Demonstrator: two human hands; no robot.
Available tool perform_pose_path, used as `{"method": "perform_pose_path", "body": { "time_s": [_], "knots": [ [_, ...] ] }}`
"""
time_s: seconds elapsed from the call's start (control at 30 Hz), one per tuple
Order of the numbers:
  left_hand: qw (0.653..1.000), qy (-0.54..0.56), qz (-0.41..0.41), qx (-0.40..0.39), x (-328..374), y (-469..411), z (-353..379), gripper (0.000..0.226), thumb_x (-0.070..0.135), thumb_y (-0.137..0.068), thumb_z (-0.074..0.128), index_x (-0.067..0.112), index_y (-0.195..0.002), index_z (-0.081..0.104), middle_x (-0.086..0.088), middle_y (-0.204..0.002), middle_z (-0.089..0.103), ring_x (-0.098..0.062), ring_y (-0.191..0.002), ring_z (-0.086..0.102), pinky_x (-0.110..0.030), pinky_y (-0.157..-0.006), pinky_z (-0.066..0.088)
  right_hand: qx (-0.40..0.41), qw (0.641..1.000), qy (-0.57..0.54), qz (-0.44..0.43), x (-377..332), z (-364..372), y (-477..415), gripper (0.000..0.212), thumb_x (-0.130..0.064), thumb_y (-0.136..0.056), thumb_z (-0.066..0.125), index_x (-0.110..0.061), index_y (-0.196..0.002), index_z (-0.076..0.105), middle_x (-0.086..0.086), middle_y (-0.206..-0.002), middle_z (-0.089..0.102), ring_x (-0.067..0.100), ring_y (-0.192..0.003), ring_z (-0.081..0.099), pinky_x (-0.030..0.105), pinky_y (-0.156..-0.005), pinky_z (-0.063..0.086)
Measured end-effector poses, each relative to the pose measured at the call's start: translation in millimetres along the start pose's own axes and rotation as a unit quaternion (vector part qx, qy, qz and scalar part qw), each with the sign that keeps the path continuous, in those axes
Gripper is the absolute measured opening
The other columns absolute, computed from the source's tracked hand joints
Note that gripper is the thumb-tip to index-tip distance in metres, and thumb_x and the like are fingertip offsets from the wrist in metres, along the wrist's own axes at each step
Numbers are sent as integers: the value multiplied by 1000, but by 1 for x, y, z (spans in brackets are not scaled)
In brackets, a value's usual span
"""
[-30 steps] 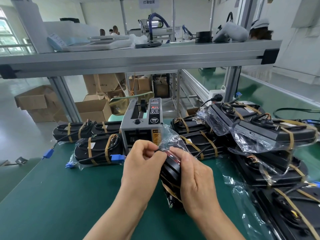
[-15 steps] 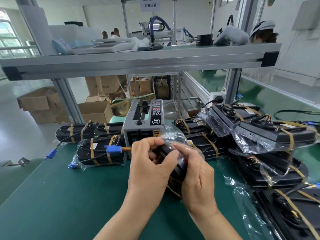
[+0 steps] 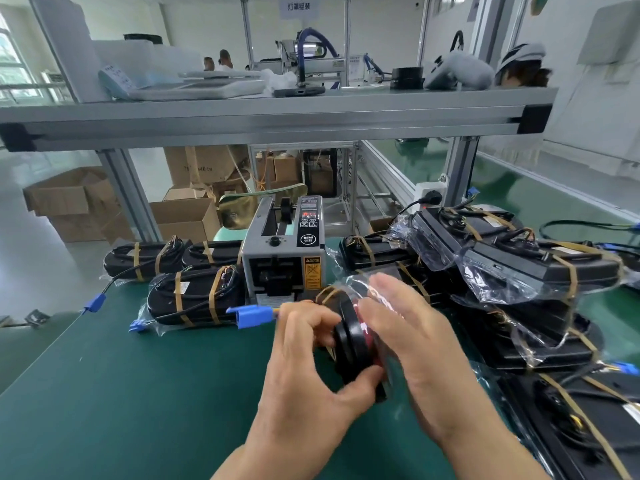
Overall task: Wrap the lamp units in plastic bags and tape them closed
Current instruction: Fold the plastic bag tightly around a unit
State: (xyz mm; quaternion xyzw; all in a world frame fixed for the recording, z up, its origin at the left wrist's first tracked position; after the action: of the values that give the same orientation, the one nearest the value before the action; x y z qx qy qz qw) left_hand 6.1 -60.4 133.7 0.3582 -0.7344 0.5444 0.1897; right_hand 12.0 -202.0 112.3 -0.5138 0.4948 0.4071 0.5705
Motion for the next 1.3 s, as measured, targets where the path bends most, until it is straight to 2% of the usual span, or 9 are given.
{"method": "perform_pose_path", "body": {
  "time_s": [0.1, 0.23, 0.4, 0.6, 0.77, 0.87, 1.1, 1.23, 1.3],
  "knots": [
    [998, -18, 53, -4, 6, 11, 8, 43, 30, -64, 77, 17, -97, 52, 6, -99, 48, -7, -92, 52, -11, -81, 42, -20, 998, 46, 36, -2, 8, 5, 56, -56, -62, 71, -24, -108, 66, 3, -97, 73, 24, -92, 69, 49, -87, 59],
    [995, -36, 87, -11, 2, 30, 20, 38, 23, -67, 72, 18, -93, 46, 4, -96, 47, -1, -92, 45, -6, -81, 38, 45, 995, 83, 42, 21, 4, 13, 10, -33, -83, 70, -37, -91, 65, 3, -86, 71, 24, -81, 65, 38, -73, 56],
    [994, -54, 93, -31, -3, 47, 30, 40, 8, -60, 73, 19, -89, 48, 11, -96, 43, -6, -78, 48, -14, -59, 44, 122, 990, 43, 56, 54, -6, 26, 24, -29, -97, 56, -49, -108, 63, -26, -93, 73, -4, -88, 67, 12, -75, 48],
    [992, -87, 67, -57, 10, 63, 26, 33, 6, -59, 78, 26, -80, 62, 12, -86, 54, 3, -72, 51, -8, -60, 45, 191, 981, 37, 8, 55, -15, 34, 29, -21, -100, 53, -39, -111, 73, -24, -106, 74, -4, -101, 67, 17, -88, 51],
    [997, 1, 23, -72, 3, 51, 22, 35, -4, -57, 68, 24, -74, 57, 11, -85, 54, -6, -71, 56, -17, -63, 48, 131, 988, -84, 24, 69, -1, 28, 22, -26, -71, 81, -29, -92, 78, -9, -100, 78, 7, -89, 74, 15, -71, 55],
    [995, 47, -12, -84, -5, 50, 28, 34, -1, -56, 65, 26, -71, 51, 10, -83, 53, -11, -69, 54, -19, -64, 45, 98, 995, -24, 14, 68, 1, 22, 34, -12, -77, 83, -36, -99, 76, -14, -98, 77, 5, -89, 74, 13, -75, 54],
    [958, 211, -56, -188, -2, 41, 29, 16, 10, -72, 66, 25, -74, 62, 6, -83, 64, -15, -76, 62, -21, -72, 44, 45, 998, 29, -25, 68, 2, 23, 40, -46, -60, 82, -51, -99, 76, -23, -112, 73, -2, -110, 66, 14, -91, 50],
    [953, 245, -176, 34, -45, 14, -17, 8, 26, -69, 68, 18, -70, 67, 0, -61, 58, -12, -56, 52, -19, -55, 44, 113, 960, 177, -184, 51, 16, 34, 32, -27, -78, 75, -24, -110, 79, -11, -120, 72, 3, -117, 65, 41, -103, 49],
    [938, 190, -264, 123, -83, 5, -35, 10, 29, -77, 70, 20, -71, 69, 4, -56, 54, -10, -52, 47, -19, -53, 43, 160, 948, 175, -214, 51, 11, 35, 30, -13, -81, 69, -18, -110, 78, -8, -121, 72, 7, -116, 67, 38, -101, 52]
  ]
}}
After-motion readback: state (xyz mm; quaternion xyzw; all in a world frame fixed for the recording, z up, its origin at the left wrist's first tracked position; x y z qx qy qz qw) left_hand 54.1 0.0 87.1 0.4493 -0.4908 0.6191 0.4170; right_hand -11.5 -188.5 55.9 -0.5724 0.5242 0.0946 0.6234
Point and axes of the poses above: each hand's wrist, its own y-axis away from the middle knuckle, its own z-axis out of the palm, x = y × z, the point moved 9 cm from there along -y, towards the middle knuckle
